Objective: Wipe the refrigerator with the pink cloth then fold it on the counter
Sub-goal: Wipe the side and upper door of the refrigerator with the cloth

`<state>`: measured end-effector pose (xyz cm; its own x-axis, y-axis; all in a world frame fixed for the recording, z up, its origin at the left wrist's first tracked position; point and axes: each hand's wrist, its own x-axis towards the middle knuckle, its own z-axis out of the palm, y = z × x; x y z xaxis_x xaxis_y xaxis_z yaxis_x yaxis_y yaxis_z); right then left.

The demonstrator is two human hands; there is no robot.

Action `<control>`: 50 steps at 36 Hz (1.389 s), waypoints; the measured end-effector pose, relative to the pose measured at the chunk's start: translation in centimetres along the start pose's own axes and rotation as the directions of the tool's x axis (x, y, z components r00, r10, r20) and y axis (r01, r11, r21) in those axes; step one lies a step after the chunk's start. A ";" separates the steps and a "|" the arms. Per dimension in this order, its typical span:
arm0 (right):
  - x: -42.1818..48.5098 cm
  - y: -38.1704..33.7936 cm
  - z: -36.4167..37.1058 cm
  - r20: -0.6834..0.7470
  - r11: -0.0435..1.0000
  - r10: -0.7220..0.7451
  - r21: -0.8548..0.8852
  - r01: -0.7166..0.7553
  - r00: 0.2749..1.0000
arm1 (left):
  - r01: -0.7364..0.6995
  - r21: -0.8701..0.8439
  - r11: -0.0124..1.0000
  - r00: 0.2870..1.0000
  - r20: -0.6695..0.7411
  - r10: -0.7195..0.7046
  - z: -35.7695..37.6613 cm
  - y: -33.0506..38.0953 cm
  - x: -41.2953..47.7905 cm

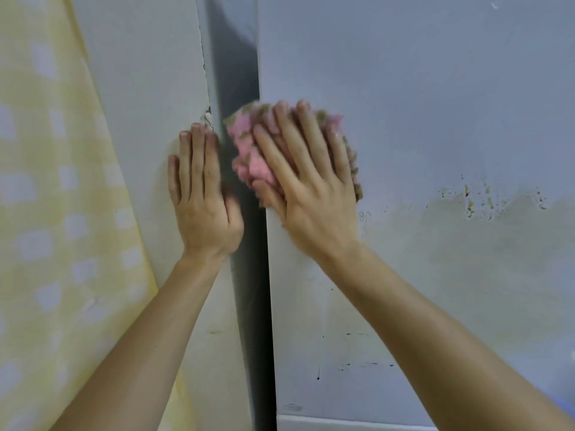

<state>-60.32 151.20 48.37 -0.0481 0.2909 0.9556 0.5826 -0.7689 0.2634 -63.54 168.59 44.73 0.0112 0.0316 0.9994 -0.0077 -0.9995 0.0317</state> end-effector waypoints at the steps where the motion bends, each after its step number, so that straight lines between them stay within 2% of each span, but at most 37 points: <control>1: -1.3 -0.4 0.1 0.021 1.000 -0.027 0.016 0.027 0.999 | -0.011 -0.002 1.000 1.000 0.001 0.011 0.1 -0.1 0.0; 8: -11.3 -1.6 0.0 0.206 0.963 -0.263 0.119 0.243 0.943 | 0.005 -0.042 0.999 0.998 0.058 -0.003 -0.4 0.0 0.1; 13: -9.6 -0.2 -0.6 0.236 0.931 -0.363 0.124 0.343 0.901 | 0.002 -0.042 0.999 0.998 0.064 0.001 -0.6 0.1 0.1; 15: -7.3 0.8 -0.6 0.170 0.945 -0.322 0.113 0.306 0.931 | 0.002 -0.034 0.999 0.998 0.057 0.000 -0.5 0.0 0.1; 17: -4.0 2.2 -0.7 0.052 0.970 -0.227 0.102 0.221 0.972 | 0.000 -0.031 1.000 0.999 0.039 0.001 -0.4 0.0 0.1; 20: 1.4 4.4 -1.2 -0.082 0.995 -0.085 0.049 0.089 0.993 | 0.002 -0.029 1.000 1.000 0.011 -0.002 -0.1 0.1 -0.1; 23: 2.6 4.5 -1.1 -0.118 1.000 0.025 0.009 -0.024 0.993 | 0.001 -0.025 1.000 1.000 -0.003 -0.001 0.0 0.2 -0.1; 26: -0.4 3.2 -1.0 -0.074 0.998 0.047 0.044 -0.044 0.996 | 0.002 -0.032 0.999 1.000 -0.012 -0.002 0.1 0.2 -0.1; 30: -7.5 1.7 -1.1 0.065 0.989 -0.082 0.127 0.073 0.994 | -0.001 -0.037 0.999 1.000 -0.004 0.001 0.1 0.1 -0.1; 33: -11.4 1.5 -1.1 0.176 0.965 -0.220 0.181 0.188 0.960 | 0.008 -0.032 0.999 1.000 -0.012 -0.009 0.1 0.2 -0.1; 38: -9.5 2.6 -1.2 0.196 0.933 -0.345 0.182 0.311 0.918 | 0.022 -0.030 0.999 1.000 -0.020 -0.022 0.2 0.4 -0.1; 41: -5.7 2.7 -1.2 0.160 0.951 -0.299 0.130 0.280 0.941 | 0.019 -0.027 0.999 1.000 -0.016 -0.019 0.3 0.3 -0.1; 44: -0.9 3.1 -1.2 0.034 0.974 -0.208 0.096 0.204 0.978 | 0.011 -0.042 0.999 1.000 -0.005 -0.011 0.1 0.1 -0.1; 47: 3.1 4.4 -1.3 -0.120 0.996 -0.005 0.089 0.016 0.993 | 0.020 -0.033 0.999 1.000 -0.004 -0.020 0.1 0.1 -0.1; 50: 5.9 4.8 -1.1 -0.200 0.978 0.202 0.093 -0.186 0.959 | 0.024 -0.028 0.999 1.000 0.001 -0.024 0.0 0.1 0.0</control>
<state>-58.69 148.63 55.37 -0.0908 0.0098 0.9958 0.6544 -0.7531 0.0671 -63.51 168.45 44.69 0.0124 0.0560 0.9984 -0.0353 -0.9978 0.0564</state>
